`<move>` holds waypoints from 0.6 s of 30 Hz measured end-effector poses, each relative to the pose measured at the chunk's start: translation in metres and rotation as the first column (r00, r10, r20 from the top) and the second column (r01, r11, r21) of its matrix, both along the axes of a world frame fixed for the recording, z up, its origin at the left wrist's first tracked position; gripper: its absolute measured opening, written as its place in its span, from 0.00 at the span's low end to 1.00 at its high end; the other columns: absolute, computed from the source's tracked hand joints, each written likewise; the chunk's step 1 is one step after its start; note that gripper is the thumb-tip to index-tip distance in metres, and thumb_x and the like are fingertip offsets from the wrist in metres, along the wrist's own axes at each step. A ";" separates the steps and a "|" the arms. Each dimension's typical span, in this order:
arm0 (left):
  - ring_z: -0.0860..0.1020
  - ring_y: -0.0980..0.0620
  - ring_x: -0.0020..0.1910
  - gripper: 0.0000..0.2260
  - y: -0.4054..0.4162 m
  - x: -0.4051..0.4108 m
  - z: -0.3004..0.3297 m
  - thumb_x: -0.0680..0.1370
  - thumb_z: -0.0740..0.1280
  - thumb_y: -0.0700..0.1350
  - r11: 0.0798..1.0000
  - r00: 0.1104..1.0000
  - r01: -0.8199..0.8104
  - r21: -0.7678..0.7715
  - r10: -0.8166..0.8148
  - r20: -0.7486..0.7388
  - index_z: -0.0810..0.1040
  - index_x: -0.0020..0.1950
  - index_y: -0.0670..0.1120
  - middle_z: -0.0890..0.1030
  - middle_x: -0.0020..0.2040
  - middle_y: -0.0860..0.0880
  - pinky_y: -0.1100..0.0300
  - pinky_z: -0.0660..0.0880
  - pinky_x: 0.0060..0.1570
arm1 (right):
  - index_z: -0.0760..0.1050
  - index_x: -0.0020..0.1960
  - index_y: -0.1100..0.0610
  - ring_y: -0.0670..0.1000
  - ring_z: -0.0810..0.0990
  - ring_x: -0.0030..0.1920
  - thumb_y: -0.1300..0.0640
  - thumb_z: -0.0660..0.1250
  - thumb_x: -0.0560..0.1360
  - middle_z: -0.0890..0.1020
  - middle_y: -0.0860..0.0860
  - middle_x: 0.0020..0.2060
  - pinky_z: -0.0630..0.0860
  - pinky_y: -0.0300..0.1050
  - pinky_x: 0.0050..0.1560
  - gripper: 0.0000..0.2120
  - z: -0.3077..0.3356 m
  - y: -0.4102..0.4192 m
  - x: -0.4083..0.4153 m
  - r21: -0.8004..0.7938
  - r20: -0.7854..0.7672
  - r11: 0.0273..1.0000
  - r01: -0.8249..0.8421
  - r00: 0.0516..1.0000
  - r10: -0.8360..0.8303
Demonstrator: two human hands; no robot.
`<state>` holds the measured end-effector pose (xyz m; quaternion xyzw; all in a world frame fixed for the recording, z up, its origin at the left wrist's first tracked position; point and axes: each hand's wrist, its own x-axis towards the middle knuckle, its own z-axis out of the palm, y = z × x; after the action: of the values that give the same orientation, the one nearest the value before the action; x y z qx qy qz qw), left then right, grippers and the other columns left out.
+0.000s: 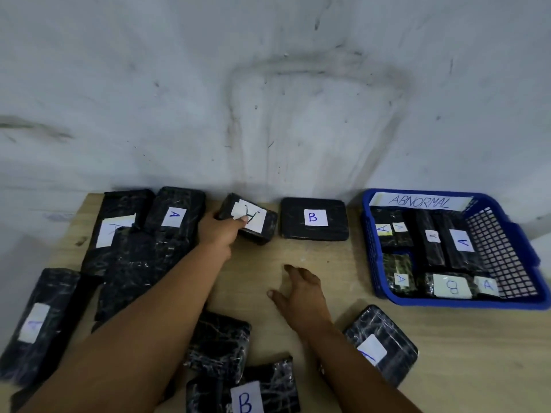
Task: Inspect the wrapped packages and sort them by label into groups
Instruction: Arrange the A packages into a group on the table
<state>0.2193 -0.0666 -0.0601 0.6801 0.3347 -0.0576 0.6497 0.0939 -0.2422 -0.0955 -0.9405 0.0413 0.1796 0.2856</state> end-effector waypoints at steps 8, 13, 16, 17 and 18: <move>0.84 0.51 0.46 0.16 0.005 -0.049 0.118 0.75 0.75 0.37 0.920 0.975 0.016 -0.392 0.074 0.212 0.80 0.61 0.44 0.86 0.52 0.45 0.62 0.78 0.36 | 0.64 0.80 0.45 0.40 0.80 0.56 0.37 0.66 0.79 0.81 0.44 0.57 0.75 0.39 0.57 0.32 0.131 0.021 0.027 0.662 0.152 0.726 0.187 0.915 -0.375; 0.83 0.50 0.52 0.21 0.002 -0.092 0.179 0.73 0.76 0.40 0.886 0.914 0.171 -0.432 0.021 0.405 0.78 0.65 0.45 0.86 0.55 0.48 0.56 0.75 0.52 | 0.75 0.71 0.46 0.40 0.84 0.56 0.45 0.67 0.82 0.86 0.43 0.55 0.80 0.40 0.59 0.19 0.198 0.028 0.015 0.838 0.264 0.546 0.011 0.867 -0.422; 0.83 0.50 0.53 0.20 0.006 -0.110 0.201 0.69 0.77 0.47 0.889 0.876 0.222 -0.401 -0.002 0.481 0.79 0.59 0.47 0.87 0.51 0.50 0.54 0.74 0.56 | 0.76 0.71 0.51 0.45 0.84 0.60 0.53 0.67 0.84 0.86 0.46 0.59 0.80 0.45 0.63 0.16 0.215 0.028 0.004 0.845 0.340 0.529 -0.074 0.839 -0.425; 0.83 0.50 0.52 0.18 0.008 -0.113 0.206 0.70 0.76 0.46 0.898 0.866 0.232 -0.374 -0.015 0.501 0.79 0.58 0.47 0.87 0.49 0.51 0.55 0.75 0.56 | 0.76 0.71 0.51 0.45 0.84 0.60 0.53 0.67 0.84 0.86 0.46 0.59 0.80 0.45 0.63 0.16 0.220 0.028 0.000 0.845 0.347 0.528 -0.085 0.839 -0.420; 0.83 0.51 0.52 0.15 0.011 -0.117 0.210 0.73 0.75 0.44 0.909 0.859 0.228 -0.350 -0.019 0.511 0.79 0.59 0.47 0.87 0.48 0.52 0.55 0.76 0.57 | 0.76 0.71 0.49 0.44 0.85 0.58 0.53 0.67 0.84 0.86 0.45 0.58 0.81 0.44 0.61 0.16 0.225 0.028 -0.003 0.841 0.347 0.533 -0.088 0.844 -0.408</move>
<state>0.1023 -0.0557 0.1496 0.5456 0.0922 0.0097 0.8329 0.0910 -0.2146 0.1291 -0.6936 -0.0351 -0.1041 0.7119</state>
